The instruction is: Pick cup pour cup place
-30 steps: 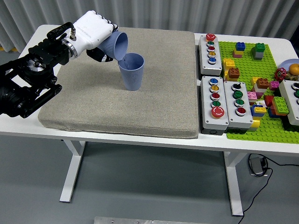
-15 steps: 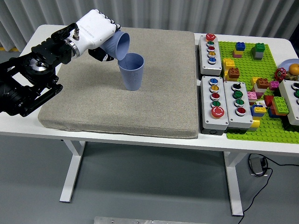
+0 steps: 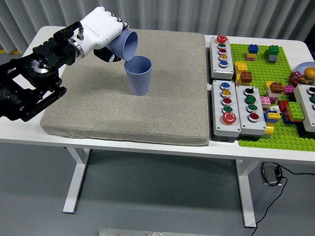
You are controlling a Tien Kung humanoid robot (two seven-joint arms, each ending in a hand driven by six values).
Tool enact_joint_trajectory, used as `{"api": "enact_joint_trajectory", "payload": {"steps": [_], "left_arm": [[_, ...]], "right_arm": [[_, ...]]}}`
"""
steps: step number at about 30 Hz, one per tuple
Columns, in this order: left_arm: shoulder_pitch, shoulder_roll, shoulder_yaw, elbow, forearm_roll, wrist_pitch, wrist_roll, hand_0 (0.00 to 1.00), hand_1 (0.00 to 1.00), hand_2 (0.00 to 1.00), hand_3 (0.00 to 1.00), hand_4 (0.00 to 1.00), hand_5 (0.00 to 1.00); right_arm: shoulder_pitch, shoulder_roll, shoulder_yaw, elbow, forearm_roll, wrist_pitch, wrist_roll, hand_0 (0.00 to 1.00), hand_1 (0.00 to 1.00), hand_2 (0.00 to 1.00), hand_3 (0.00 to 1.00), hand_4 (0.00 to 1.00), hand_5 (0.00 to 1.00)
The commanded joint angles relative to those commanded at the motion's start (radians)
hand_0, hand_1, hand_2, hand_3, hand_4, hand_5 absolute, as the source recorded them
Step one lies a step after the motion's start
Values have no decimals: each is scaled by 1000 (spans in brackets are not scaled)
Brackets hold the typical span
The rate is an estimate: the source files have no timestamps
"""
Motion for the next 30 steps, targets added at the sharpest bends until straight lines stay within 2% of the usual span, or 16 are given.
{"api": "enact_joint_trajectory", "payload": {"steps": [6,8,11,15,19,24,28,30], "left_arm": [[14,3,-3,-11,-60,23,-23,447,463,487,501,730,172],[22,4,-6,-17,-105,33,-33,447,463,487,503,729,172],[44,7,-16,-29,-204,55,-57,447,463,487,503,729,172],[86,9,-66,-41,-363,82,-91,446,463,486,504,729,176],[138,1,-152,-45,-532,98,-131,446,463,486,504,729,176],[232,-27,-343,-58,-747,99,-147,454,463,487,503,729,179],[309,-62,-499,-78,-884,94,-160,460,474,490,505,730,182],[365,-107,-580,-96,-931,86,-173,460,474,490,505,730,182]], "right_arm": [[2,0,-1,0,3,-1,0,687,654,582,577,2,166],[3,0,-1,0,3,-1,0,687,653,582,577,2,167],[3,0,2,0,0,0,0,687,653,582,577,2,167],[2,1,2,0,0,-1,1,687,654,582,577,2,166],[1,3,7,0,-9,1,1,687,654,582,577,2,166],[-1,5,11,0,-12,1,1,687,653,582,577,2,168],[-2,7,16,0,-21,2,2,687,653,582,577,2,168],[-6,9,20,0,-25,3,2,687,653,582,577,2,168]]}}
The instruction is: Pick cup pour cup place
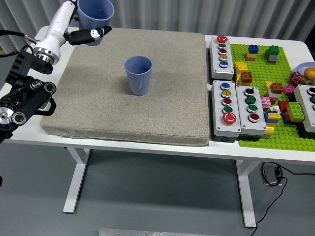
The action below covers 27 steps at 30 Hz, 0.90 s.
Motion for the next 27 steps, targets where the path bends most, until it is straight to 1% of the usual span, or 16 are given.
{"api": "enact_joint_trajectory", "payload": {"steps": [1,3,4,5,7,8,9,10,12,14,16,18,21,22,24,27], "left_arm": [[13,-8,-43,-3,-11,-1,-3,460,474,490,505,730,182],[50,-48,-126,-9,-23,-2,-11,459,473,490,506,733,196],[61,-62,-161,-10,-23,0,-13,459,473,490,506,733,196],[66,-67,-183,-11,-23,1,-13,459,473,490,506,733,196],[91,-94,-217,-19,-20,6,-19,459,473,490,506,733,196],[97,-99,-222,-21,-18,8,-20,459,473,490,506,733,196],[105,-107,-234,-24,-8,5,-20,461,473,489,504,732,201],[122,-125,-262,-31,18,5,-22,461,473,489,504,732,201],[142,-142,-289,-39,42,10,-25,461,473,489,504,732,201],[155,-151,-297,-46,55,16,-27,461,473,489,504,732,201],[177,-160,-291,-59,95,36,-32,464,473,489,504,731,199],[185,-163,-286,-63,109,48,-35,464,473,489,504,731,199],[221,-179,-263,-82,109,97,-59,466,476,489,504,730,204],[226,-181,-260,-84,108,103,-62,466,476,489,504,730,204],[245,-186,-245,-95,111,130,-76,466,476,489,504,730,204],[281,-187,-214,-118,82,174,-106,481,488,492,504,730,214]], "right_arm": [[0,0,1,0,-1,0,0,687,653,582,577,2,168],[-3,3,5,1,-8,2,-1,687,653,582,577,2,169],[-4,3,7,1,-12,3,-1,687,653,582,577,2,169],[-5,3,7,1,-13,3,-1,687,653,582,577,2,169],[-9,4,12,1,-22,5,-1,687,653,582,577,2,169],[-10,4,13,1,-23,5,-1,687,653,582,577,2,169],[-11,5,15,1,-26,5,0,687,653,582,577,2,172],[-13,5,17,2,-30,6,0,687,653,582,577,2,172],[-15,6,18,2,-31,6,0,687,653,582,577,2,172],[-16,7,18,2,-32,6,0,687,653,582,577,2,172],[-19,7,18,2,-32,6,0,687,653,582,577,2,167],[-20,8,18,2,-32,6,0,687,653,582,577,2,167],[-24,8,20,2,-37,7,0,687,653,582,577,2,168],[-25,8,21,2,-38,7,0,687,653,582,577,2,168],[-27,9,22,2,-40,8,1,687,653,582,577,2,168],[-30,8,25,2,-45,8,2,687,653,582,578,2,166]]}}
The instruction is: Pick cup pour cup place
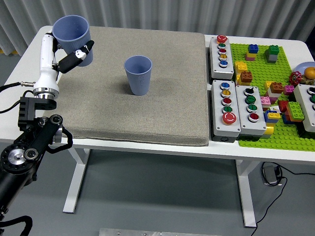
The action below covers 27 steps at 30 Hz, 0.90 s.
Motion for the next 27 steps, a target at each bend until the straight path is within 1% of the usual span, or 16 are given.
{"api": "enact_joint_trajectory", "payload": {"steps": [2,4,7,9,13,18,24,25,27], "left_arm": [[11,1,10,-8,-11,13,-10,481,488,492,504,730,214],[50,1,42,-28,-48,55,-50,481,488,492,504,730,214],[74,-4,61,-27,-80,86,-79,486,490,492,504,728,214],[86,-7,71,-22,-99,101,-97,486,490,492,504,728,214],[98,-13,93,-4,-116,118,-116,486,489,493,503,732,222],[105,-25,114,18,-121,121,-125,488,489,495,503,734,226],[89,-36,158,58,-161,119,-150,498,499,505,507,732,229],[85,-40,165,72,-170,110,-154,498,499,505,507,732,229],[77,-44,182,95,-184,107,-163,498,499,505,507,732,229]], "right_arm": [[0,0,1,0,0,0,1,687,653,582,578,2,166],[-1,-1,1,-1,3,-1,3,687,653,582,578,2,166],[1,-1,2,-1,4,-2,3,688,653,583,578,2,166],[1,-1,3,-1,3,-1,3,688,653,583,578,2,166],[2,0,5,-1,-1,-1,3,688,653,583,578,2,165],[2,0,5,-1,0,-1,3,688,653,582,578,2,166],[2,0,2,-1,3,-2,3,688,653,582,577,2,166],[3,0,2,-2,2,-2,4,688,653,582,577,2,166],[4,1,1,-1,4,-2,3,688,653,582,577,2,166]]}}
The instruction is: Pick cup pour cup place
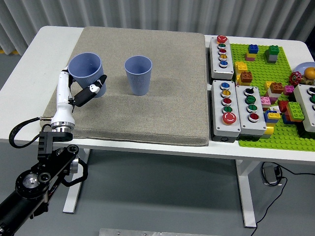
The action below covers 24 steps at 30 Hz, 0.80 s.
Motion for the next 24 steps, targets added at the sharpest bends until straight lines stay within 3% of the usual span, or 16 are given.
{"api": "enact_joint_trajectory", "payload": {"steps": [12,24], "left_arm": [[-40,-17,97,142,-93,0,-71,510,508,521,507,731,236],[-57,-26,126,192,-109,-18,-91,527,511,531,510,738,243]], "right_arm": [[3,2,-3,1,2,0,-3,688,653,582,578,2,164],[5,4,-4,1,2,-1,-4,688,653,583,578,2,163]]}}
